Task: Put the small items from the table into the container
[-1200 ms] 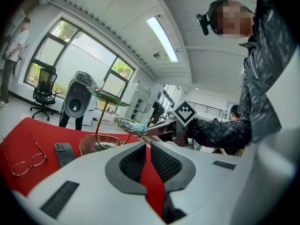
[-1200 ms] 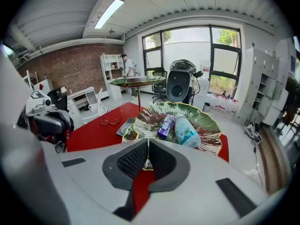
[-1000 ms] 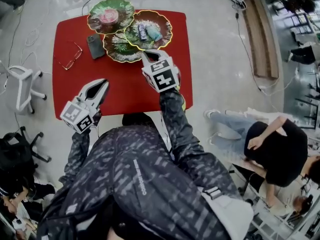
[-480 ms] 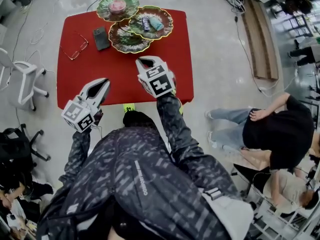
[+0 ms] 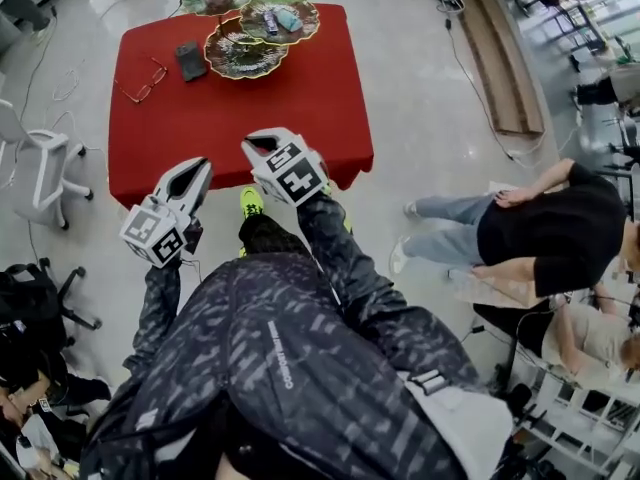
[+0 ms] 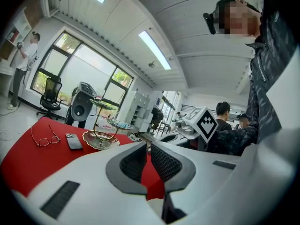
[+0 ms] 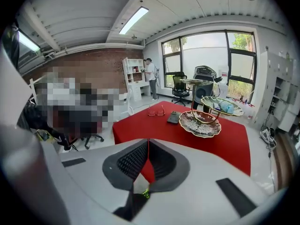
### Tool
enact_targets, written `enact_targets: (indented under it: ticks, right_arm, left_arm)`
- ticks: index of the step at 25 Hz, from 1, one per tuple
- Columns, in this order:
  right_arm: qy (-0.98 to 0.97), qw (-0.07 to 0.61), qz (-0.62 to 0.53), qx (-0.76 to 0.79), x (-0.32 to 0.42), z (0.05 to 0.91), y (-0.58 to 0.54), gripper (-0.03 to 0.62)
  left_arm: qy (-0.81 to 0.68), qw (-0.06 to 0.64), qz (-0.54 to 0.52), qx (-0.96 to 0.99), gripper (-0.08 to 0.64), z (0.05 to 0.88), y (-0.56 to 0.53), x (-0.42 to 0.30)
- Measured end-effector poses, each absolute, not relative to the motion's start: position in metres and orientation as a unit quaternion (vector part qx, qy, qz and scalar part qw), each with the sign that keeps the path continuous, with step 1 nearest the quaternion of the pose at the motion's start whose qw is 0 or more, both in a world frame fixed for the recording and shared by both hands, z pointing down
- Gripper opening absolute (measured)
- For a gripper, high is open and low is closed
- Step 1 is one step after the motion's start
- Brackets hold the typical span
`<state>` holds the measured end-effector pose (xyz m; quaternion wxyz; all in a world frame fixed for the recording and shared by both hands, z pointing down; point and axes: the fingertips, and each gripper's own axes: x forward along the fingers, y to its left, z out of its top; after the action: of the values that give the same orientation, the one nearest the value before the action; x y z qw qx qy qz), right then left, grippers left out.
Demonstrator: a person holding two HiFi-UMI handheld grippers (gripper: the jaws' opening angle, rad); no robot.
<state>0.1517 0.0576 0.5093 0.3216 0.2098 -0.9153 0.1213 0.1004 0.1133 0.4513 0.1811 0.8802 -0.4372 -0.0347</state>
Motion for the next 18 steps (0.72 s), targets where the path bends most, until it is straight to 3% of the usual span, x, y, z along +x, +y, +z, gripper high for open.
enact_targets:
  ticks: [9,18]
  right_arm:
    - [-0.919,0.316,0.137,0.191,0.171,0.508,0.143,0.02]
    - [-0.931,0.282,0.132,0.19,0.188,0.495,0.157,0.02]
  left_arm:
    - [-0.419,0.186,-0.042,0.888,0.021,0.448,0.17,0.133]
    - [-0.422,0.179,-0.037,0.888,0.022,0.442,0.184,0.151]
